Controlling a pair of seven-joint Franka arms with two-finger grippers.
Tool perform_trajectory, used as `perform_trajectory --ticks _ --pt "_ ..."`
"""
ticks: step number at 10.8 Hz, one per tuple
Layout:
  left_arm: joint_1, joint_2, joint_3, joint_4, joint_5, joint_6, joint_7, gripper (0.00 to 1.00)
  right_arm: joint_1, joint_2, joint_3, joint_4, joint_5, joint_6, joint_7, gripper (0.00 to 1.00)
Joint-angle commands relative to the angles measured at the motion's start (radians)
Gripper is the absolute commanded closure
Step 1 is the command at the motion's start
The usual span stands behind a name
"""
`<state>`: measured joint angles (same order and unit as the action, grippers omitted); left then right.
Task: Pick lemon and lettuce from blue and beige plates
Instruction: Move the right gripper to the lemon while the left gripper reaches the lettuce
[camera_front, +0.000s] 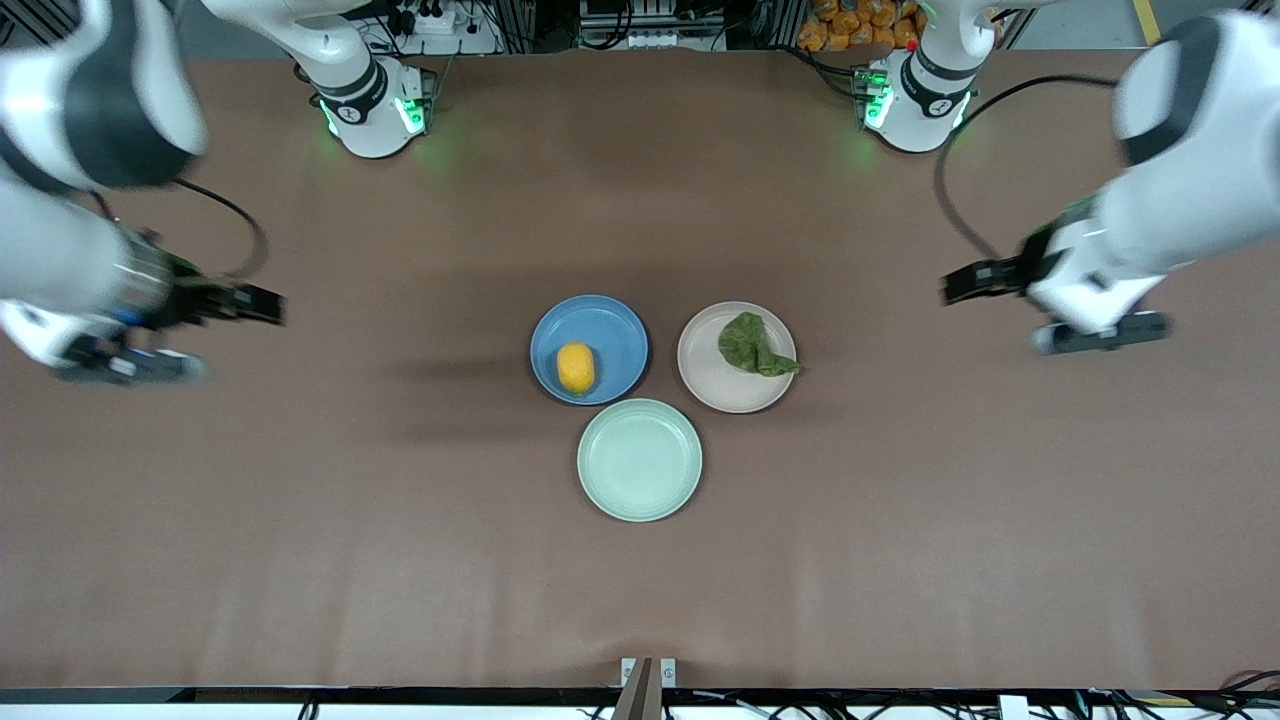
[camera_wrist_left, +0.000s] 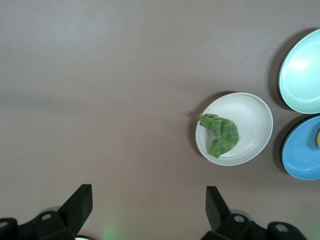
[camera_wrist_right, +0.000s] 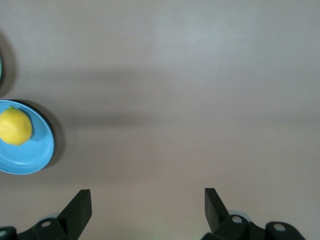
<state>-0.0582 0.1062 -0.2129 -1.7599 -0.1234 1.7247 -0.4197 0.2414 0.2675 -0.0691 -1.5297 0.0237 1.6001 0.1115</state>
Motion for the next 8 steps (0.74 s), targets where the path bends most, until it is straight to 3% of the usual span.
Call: perform_trajectory --ticks 1,3,8 --pt "-0.082 0.006 0.000 -0.114 -0.013 0.123 -0.115 0.00 0.073 0.105 -0.003 0.019 0.068 0.078 0.011 0.00" --pt "-0.174 0.068 0.000 -0.144 0.023 0.199 -0.267 0.00 0.140 0.183 -0.003 0.017 0.148 0.177 0.095 0.00" --pt "-0.301 0.300 0.000 -0.141 0.102 0.395 -0.482 0.00 0.303 0.317 -0.001 0.014 0.165 0.352 0.342 0.00"
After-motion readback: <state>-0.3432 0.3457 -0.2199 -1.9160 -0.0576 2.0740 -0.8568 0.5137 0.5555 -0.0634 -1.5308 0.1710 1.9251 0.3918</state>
